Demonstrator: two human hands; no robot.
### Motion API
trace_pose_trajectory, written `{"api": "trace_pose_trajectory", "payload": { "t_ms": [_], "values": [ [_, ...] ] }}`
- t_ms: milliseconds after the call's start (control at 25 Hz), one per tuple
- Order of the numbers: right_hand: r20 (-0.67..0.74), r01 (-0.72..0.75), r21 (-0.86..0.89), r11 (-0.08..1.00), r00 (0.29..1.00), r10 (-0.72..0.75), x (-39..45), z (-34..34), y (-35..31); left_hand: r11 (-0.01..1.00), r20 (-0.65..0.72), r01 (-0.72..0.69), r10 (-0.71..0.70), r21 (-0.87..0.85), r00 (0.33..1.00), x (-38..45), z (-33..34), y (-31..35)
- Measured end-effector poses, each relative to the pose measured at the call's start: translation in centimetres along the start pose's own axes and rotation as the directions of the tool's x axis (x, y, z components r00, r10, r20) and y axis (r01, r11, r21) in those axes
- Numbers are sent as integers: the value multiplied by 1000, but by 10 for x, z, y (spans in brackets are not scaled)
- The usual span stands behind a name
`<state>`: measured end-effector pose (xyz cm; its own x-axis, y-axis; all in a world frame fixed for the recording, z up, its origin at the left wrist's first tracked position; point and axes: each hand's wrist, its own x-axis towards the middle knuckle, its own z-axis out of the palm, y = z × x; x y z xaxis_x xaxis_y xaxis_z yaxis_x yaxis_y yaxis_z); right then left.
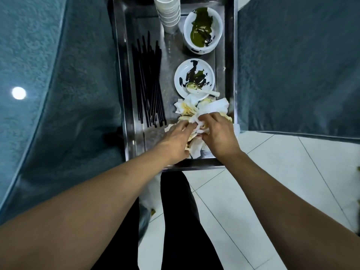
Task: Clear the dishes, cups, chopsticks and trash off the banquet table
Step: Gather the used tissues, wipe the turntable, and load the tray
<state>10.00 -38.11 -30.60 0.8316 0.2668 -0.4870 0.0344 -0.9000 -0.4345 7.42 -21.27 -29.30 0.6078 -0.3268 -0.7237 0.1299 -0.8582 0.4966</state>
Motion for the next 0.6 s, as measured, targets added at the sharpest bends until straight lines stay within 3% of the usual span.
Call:
{"api": "trace_pose_trajectory", "payload": {
  "t_ms": [160,360,480,600],
  "values": [
    [164,9,-125,992,986,12,-14,20,9,977,122,23,-49,212,991,8,15,0],
    [349,11,-249,968,934,79,-29,39,24,969,195,79,-127,234,973,12,30,-3],
    [385,-6,-279,960,915,118,-20,39,26,974,178,96,-133,203,975,17,25,-7],
    [319,-24,-252,968,942,106,-13,32,22,974,117,107,-132,198,984,15,13,-9]
  ]
}}
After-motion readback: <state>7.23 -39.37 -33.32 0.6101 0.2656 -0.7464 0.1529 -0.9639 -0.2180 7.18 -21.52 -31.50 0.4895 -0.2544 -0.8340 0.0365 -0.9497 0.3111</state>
